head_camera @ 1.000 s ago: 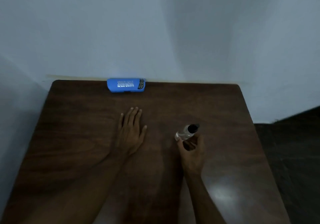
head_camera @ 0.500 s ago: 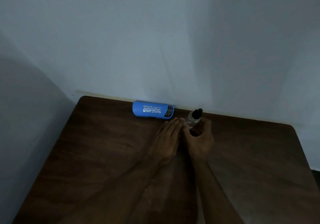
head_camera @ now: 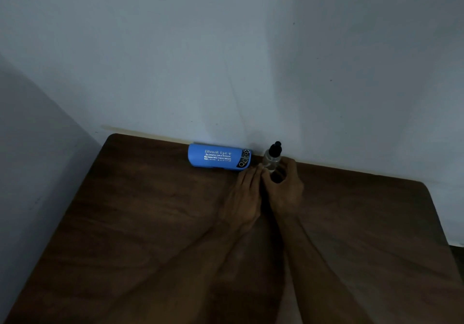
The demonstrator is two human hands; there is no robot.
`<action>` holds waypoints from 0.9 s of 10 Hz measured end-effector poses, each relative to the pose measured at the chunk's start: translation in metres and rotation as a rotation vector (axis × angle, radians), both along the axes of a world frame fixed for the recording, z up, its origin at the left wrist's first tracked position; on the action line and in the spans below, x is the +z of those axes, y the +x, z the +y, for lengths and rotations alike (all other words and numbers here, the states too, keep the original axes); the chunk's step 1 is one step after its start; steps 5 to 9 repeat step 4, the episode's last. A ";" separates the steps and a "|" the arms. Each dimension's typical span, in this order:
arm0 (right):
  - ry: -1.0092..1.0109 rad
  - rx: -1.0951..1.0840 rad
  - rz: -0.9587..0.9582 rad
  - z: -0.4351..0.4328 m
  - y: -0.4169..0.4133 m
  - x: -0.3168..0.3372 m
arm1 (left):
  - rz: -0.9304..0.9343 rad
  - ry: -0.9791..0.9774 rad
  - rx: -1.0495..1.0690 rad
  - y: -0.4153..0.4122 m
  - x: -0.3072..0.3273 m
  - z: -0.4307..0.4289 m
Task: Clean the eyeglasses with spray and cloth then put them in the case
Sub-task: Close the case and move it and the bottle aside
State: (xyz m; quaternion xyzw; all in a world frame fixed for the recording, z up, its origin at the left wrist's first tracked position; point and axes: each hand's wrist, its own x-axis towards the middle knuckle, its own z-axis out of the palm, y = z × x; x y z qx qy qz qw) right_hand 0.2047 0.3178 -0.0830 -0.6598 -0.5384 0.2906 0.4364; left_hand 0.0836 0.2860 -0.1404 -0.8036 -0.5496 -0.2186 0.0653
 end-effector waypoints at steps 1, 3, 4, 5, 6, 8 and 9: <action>0.003 -0.003 -0.007 0.002 0.003 -0.004 | -0.027 -0.012 -0.010 0.001 0.002 0.000; -0.035 -0.009 -0.043 0.000 0.002 -0.003 | -0.095 -0.175 0.009 0.000 0.003 -0.001; -0.048 -0.021 -0.078 -0.021 -0.002 -0.002 | 0.002 -0.137 0.019 -0.003 0.007 -0.013; -0.048 -0.021 -0.078 -0.021 -0.002 -0.002 | 0.002 -0.137 0.019 -0.003 0.007 -0.013; -0.048 -0.021 -0.078 -0.021 -0.002 -0.002 | 0.002 -0.137 0.019 -0.003 0.007 -0.013; -0.048 -0.021 -0.078 -0.021 -0.002 -0.002 | 0.002 -0.137 0.019 -0.003 0.007 -0.013; -0.048 -0.021 -0.078 -0.021 -0.002 -0.002 | 0.002 -0.137 0.019 -0.003 0.007 -0.013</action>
